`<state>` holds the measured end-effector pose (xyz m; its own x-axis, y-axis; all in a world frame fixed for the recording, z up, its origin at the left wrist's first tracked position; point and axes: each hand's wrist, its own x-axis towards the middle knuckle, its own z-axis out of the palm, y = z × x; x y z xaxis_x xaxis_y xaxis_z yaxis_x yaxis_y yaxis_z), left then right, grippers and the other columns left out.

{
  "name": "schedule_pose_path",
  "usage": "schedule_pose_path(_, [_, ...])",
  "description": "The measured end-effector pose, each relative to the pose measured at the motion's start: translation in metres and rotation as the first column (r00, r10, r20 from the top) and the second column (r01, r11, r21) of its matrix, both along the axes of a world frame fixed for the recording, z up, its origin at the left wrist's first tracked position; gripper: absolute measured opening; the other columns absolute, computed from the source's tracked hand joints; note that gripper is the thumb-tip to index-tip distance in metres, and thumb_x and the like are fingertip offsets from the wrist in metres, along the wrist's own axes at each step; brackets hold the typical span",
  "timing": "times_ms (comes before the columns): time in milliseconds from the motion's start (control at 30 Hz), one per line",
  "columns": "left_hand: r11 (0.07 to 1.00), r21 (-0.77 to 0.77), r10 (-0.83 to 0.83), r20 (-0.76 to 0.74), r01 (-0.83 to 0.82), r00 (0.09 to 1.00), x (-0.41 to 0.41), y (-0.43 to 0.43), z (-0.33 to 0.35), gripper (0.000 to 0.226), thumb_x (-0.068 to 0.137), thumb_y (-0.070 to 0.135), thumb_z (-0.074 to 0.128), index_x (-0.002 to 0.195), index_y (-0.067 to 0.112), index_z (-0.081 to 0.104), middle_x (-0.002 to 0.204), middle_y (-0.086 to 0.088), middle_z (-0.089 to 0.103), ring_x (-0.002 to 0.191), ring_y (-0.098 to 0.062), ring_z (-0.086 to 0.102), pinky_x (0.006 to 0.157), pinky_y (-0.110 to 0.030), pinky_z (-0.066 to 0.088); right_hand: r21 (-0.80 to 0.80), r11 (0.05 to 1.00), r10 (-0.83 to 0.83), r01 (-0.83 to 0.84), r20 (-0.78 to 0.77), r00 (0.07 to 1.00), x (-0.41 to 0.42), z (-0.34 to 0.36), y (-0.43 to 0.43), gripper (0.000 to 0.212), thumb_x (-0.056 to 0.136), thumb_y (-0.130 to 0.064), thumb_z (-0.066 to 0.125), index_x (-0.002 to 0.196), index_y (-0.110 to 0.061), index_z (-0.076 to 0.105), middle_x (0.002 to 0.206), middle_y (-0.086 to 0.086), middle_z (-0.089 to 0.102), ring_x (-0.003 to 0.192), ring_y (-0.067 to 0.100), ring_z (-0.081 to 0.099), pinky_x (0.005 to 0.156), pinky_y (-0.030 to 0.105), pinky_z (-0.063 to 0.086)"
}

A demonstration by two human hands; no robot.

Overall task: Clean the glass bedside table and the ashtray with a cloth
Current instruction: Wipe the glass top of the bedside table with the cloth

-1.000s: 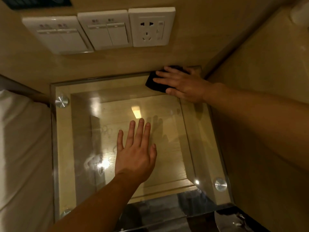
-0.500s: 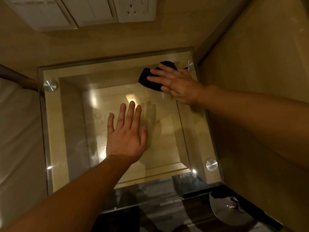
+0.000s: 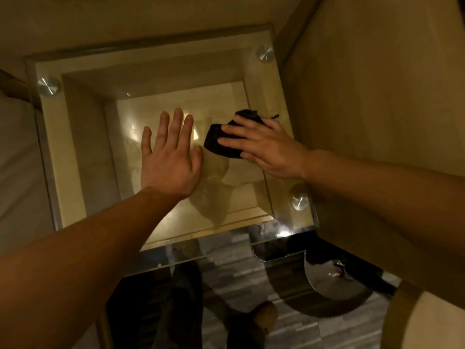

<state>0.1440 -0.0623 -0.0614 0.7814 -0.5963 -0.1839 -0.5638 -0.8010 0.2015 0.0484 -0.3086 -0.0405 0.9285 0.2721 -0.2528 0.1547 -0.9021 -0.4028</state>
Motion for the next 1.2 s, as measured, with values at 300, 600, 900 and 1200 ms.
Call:
schedule_pose_path(300, [1.0,-0.005,-0.008,0.03,0.008,1.0,-0.002,0.0,0.002,0.066,0.107,0.05,0.02,0.165,0.023,0.009,0.175,-0.002,0.004,0.161,-0.023,-0.002,0.128,-0.056,0.0,-0.001,0.999,0.032,-0.032,-0.037,0.999,-0.065,0.0,0.022,0.051,0.106,-0.034,0.036,0.156,-0.043,0.029,0.168,-0.013,0.022,0.158,0.016,0.005,0.12,0.048,0.012])
schedule_pose_path(600, [1.0,-0.012,-0.005,0.026,0.006,1.0,-0.004,0.001,0.003,0.067,0.106,0.051,0.02,0.166,0.024,0.007,0.175,-0.001,0.002,0.161,-0.022,-0.004,0.128,-0.054,-0.003,0.033,0.999,0.018,-0.018,-0.02,1.0,-0.123,0.002,0.045,0.054,0.104,-0.031,0.047,0.156,-0.039,0.034,0.167,-0.011,0.027,0.158,0.016,0.011,0.119,0.046,0.018])
schedule_pose_path(900, [0.999,-0.035,-0.01,0.029,0.011,1.0,-0.005,0.002,0.003,0.067,0.106,0.052,0.02,0.166,0.024,0.01,0.175,-0.001,0.004,0.161,-0.023,-0.003,0.128,-0.054,-0.003,0.19,0.972,-0.146,0.142,0.007,0.989,-0.17,-0.001,0.07,0.052,0.097,-0.009,0.056,0.145,-0.027,0.053,0.155,-0.008,0.049,0.15,0.014,0.034,0.106,0.039,0.026])
schedule_pose_path(1200, [0.999,0.008,-0.039,-0.056,0.04,0.998,-0.004,0.004,0.009,0.07,0.106,0.053,0.02,0.166,0.02,0.004,0.175,-0.008,-0.003,0.161,-0.028,-0.006,0.127,-0.059,-0.001,0.385,0.848,-0.246,0.365,-0.324,0.914,-0.206,0.043,0.088,0.052,0.094,0.002,0.045,0.139,-0.019,0.061,0.142,0.001,0.061,0.137,0.018,0.052,0.108,0.049,0.046])
